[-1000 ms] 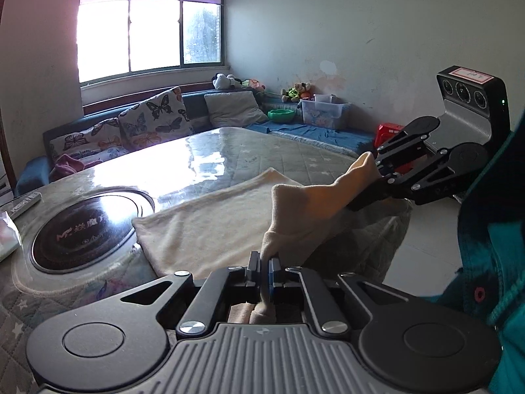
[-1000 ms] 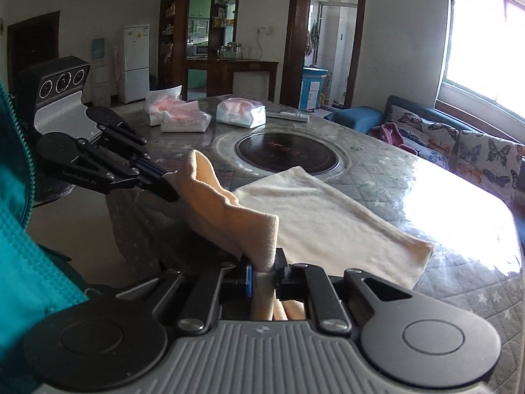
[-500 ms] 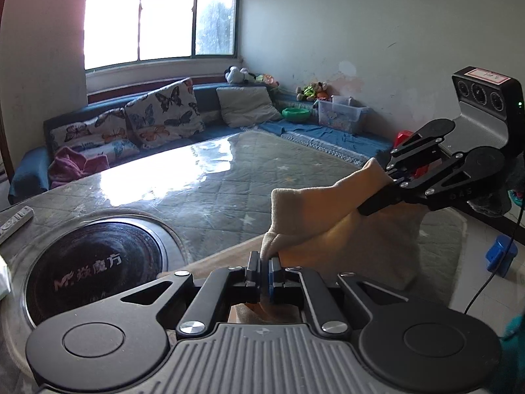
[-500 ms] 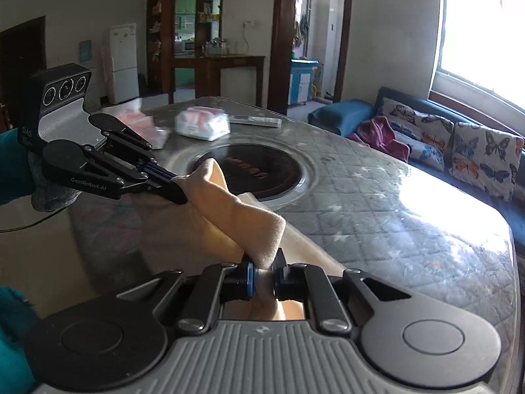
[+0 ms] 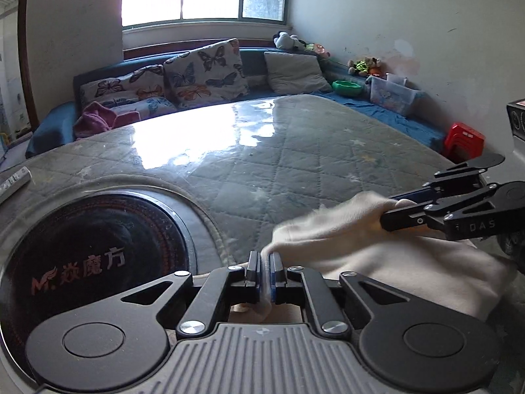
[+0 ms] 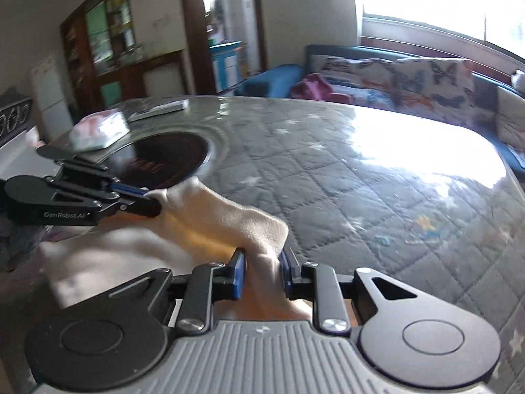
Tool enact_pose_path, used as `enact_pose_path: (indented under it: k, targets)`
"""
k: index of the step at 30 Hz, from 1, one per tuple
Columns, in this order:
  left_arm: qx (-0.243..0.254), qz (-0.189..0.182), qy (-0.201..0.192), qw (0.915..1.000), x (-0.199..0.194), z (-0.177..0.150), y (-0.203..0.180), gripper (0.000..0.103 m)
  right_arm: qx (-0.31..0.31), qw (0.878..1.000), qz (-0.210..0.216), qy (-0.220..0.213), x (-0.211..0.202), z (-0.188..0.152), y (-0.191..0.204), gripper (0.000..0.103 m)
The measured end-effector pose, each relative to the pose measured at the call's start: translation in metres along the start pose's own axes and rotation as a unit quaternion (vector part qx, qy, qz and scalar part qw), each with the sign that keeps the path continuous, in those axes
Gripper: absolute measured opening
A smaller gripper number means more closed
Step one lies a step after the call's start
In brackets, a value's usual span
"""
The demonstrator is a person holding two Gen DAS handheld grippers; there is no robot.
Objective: Fold clothes
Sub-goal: 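Carry the held hem over the body with both grippers toward the collar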
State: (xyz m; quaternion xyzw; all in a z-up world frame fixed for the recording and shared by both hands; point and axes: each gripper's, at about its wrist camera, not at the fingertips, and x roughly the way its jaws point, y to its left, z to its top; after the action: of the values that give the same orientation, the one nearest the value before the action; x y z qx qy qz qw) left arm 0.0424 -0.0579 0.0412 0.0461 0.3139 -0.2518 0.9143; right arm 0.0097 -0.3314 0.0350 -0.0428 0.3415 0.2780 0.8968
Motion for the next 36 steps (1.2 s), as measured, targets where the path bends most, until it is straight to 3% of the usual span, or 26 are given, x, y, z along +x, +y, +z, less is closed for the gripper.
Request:
enact_pose_path:
  k: [2,11,18,27,31,32,36]
  targets:
    - [-0.002,0.002,-0.006,1.0,-0.004,0.001,-0.002,0.014,0.017,1.0,-0.011,-0.007,-0.002,-0.003,-0.007,0.027]
    - [-0.012,0.012,-0.03,0.9994,-0.021,0.007,-0.013,0.014,0.055,0.997,-0.037,-0.023,-0.046,-0.017,-0.027,0.027]
    - [-0.001,-0.039,-0.01,0.9992,-0.014,-0.007,-0.052,0.014,0.06,0.996,-0.056,-0.017,-0.067,-0.039,-0.029,0.027]
    - [0.017,-0.056,-0.007,0.9983,-0.011,-0.014,-0.082,0.014,0.084,0.995,-0.058,-0.014,-0.064,-0.053,-0.037,0.028]
    - [0.026,-0.071,-0.007,0.9971,-0.009,-0.017,-0.095,0.014,0.04,0.997,-0.071,-0.016,-0.058,-0.052,-0.022,0.014]
    - [0.03,-0.074,-0.006,0.9968,-0.009,-0.018,-0.098,0.014,0.027,0.996,-0.077,-0.018,-0.058,-0.05,-0.017,0.006]
    - [0.05,-0.085,-0.002,0.9951,-0.006,-0.023,-0.108,0.014,-0.005,0.994,-0.106,-0.034,-0.065,-0.043,-0.007,0.004]
